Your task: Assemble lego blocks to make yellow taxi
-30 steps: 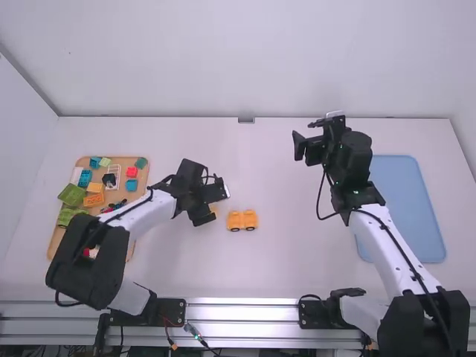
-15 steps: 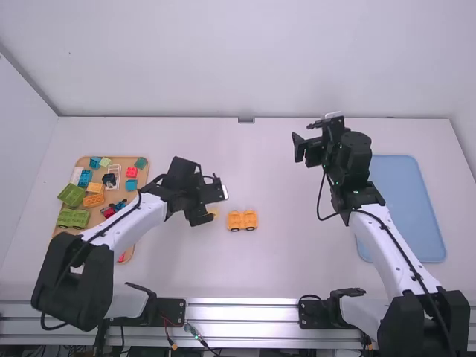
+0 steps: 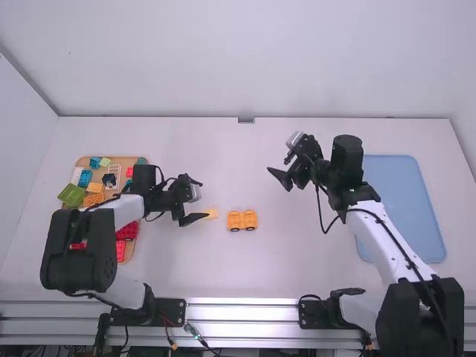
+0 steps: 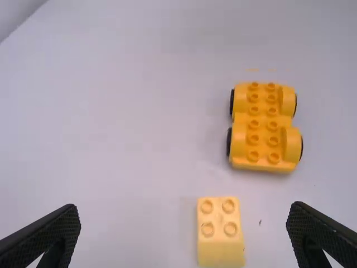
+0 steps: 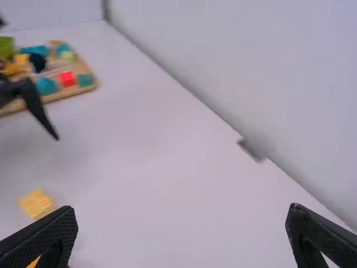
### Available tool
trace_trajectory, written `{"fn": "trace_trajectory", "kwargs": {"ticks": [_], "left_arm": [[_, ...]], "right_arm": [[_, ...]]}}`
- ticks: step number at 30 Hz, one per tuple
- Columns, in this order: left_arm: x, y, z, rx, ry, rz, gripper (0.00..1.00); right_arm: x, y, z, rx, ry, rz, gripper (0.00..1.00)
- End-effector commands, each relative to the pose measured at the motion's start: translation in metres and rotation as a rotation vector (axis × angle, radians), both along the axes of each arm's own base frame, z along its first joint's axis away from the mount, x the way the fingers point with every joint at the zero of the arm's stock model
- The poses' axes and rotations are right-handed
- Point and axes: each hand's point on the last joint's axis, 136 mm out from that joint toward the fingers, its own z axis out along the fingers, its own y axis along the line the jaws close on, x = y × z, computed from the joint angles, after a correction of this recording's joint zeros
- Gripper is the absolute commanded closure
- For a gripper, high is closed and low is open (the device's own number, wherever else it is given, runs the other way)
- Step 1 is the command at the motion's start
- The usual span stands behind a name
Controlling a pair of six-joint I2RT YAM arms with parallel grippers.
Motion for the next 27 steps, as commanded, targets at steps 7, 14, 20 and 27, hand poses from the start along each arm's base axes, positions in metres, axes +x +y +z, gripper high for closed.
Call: {"fn": "trace_trajectory", "kwargs": {"ticks": [7, 14, 20, 27], "left_arm": [[-0.007, -0.017, -0.021, -0.133, 0.133, -0.026, 0.01], [-0.008, -0.014, -0.052, -0.085, 0.200, 0.001, 0.01], [-0.020, -0.012, -0.069, -0.032, 0.167, -0.059, 0.11], [-0.023, -0.011, -0.081, -0.005, 0.137, -0.054, 0.24]], "right_arm": [[-0.036, 0.031, -0.065, 0.082, 0.086, 0.353, 0.01], [-0.034, 0.032, -0.099, 0.104, 0.228, 0.334, 0.01], [-0.037, 0.031, -0.103, 0.082, 0.212, 0.349, 0.01], [-0.042, 0.030, -0.107, 0.080, 0.246, 0.350, 0.03]]}}
